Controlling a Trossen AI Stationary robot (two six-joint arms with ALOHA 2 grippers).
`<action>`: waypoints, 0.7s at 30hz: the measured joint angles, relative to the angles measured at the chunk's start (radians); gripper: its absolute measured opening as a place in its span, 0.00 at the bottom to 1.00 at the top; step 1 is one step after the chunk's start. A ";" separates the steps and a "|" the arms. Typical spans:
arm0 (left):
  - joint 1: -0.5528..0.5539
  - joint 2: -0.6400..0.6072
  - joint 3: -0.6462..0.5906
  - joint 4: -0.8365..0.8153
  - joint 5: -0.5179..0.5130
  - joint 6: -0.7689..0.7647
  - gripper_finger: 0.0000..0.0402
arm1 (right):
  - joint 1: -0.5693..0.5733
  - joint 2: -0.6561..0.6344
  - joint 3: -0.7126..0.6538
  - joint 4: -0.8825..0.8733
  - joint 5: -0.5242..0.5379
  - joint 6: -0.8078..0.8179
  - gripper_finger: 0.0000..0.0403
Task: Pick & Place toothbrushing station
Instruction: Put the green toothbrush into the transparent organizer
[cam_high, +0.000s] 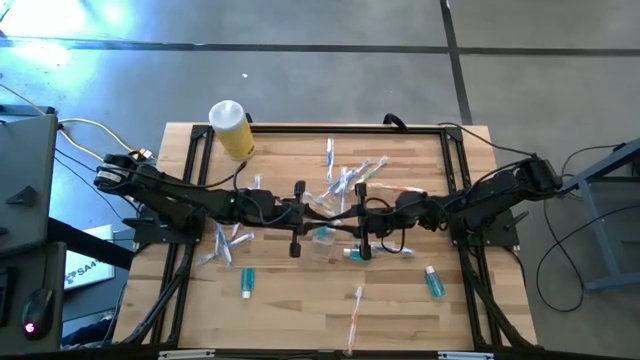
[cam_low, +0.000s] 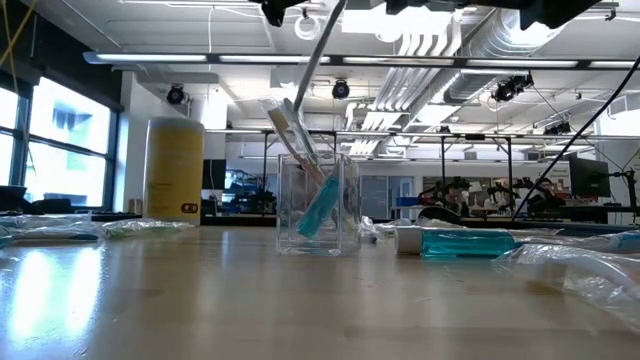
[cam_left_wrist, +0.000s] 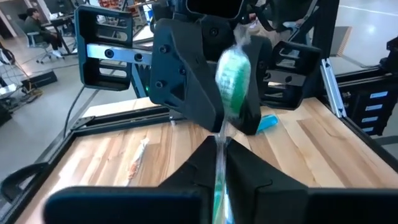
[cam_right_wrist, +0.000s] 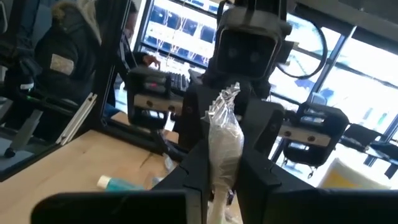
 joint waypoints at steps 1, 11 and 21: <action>0.000 0.000 0.000 0.001 0.000 -0.008 0.11 | 0.000 0.000 0.000 -0.013 0.001 0.004 0.10; 0.004 -0.006 0.001 -0.009 -0.068 0.000 0.47 | 0.024 -0.078 0.001 -0.211 0.235 -0.016 0.10; 0.000 -0.011 0.000 -0.040 -0.177 0.026 0.57 | -0.084 -0.131 0.000 -0.346 0.212 0.145 0.10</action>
